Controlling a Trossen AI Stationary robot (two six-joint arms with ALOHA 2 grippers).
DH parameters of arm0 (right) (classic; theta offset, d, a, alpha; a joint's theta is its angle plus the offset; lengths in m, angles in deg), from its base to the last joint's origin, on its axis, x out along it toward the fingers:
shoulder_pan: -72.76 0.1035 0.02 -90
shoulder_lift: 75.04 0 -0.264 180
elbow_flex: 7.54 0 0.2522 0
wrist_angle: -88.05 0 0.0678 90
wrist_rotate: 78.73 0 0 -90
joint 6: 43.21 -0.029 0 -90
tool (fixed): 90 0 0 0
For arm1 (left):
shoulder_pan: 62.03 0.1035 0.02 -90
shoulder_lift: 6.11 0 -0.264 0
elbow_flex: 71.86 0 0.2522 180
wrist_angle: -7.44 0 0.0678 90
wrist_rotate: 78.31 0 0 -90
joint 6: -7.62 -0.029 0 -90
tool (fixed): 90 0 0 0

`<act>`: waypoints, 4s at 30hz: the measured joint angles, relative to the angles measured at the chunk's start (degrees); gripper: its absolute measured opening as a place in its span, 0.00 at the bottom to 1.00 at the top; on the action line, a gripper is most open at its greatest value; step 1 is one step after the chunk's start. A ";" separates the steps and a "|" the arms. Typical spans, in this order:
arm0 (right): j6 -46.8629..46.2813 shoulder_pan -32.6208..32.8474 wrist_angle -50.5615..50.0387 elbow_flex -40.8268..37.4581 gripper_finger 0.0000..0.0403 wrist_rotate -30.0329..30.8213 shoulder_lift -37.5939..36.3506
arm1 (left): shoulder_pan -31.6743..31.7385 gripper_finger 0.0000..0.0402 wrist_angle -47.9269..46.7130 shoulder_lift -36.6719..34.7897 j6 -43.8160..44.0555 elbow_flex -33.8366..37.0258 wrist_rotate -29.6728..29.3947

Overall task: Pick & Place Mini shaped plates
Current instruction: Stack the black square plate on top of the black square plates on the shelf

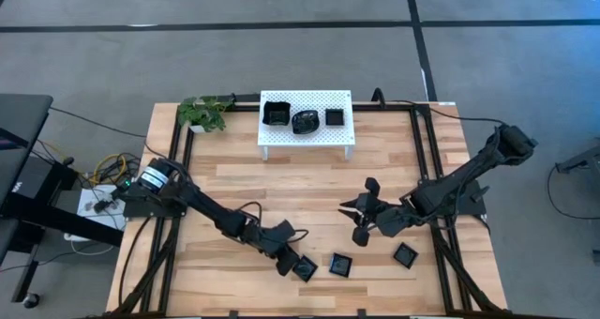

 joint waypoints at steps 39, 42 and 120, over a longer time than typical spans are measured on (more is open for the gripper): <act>1.33 0.00 0.47 0.04 0.18 0.00 0.00 | 2.65 0.19 -21.67 1.72 -1.71 -11.54 7.59; 1.33 0.00 0.47 0.04 0.18 0.00 0.00 | 2.71 0.19 -21.68 1.72 -1.71 -11.54 7.48; 10.81 -27.32 40.64 0.04 0.18 -5.92 0.09 | 28.66 0.02 -25.25 -29.69 -45.66 -14.75 -32.54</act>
